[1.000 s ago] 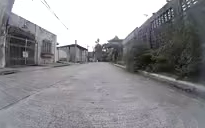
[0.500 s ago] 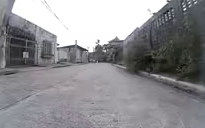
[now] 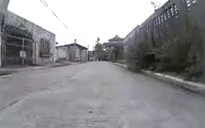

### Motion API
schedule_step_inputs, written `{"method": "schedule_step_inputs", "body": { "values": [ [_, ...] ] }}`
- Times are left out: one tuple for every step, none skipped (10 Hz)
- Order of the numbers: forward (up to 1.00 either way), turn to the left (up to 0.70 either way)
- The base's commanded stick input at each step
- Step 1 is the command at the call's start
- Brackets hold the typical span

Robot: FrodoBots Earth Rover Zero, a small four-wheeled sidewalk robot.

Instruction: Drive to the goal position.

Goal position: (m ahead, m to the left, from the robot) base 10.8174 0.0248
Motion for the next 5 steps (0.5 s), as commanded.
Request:
{"method": "schedule_step_inputs", "body": {
  "values": [
    [1.0, -0.39],
    [1.0, -0.38],
    [1.0, -0.32],
    [0.95, -0.08],
    [0.93, 0.0]
  ]
}}
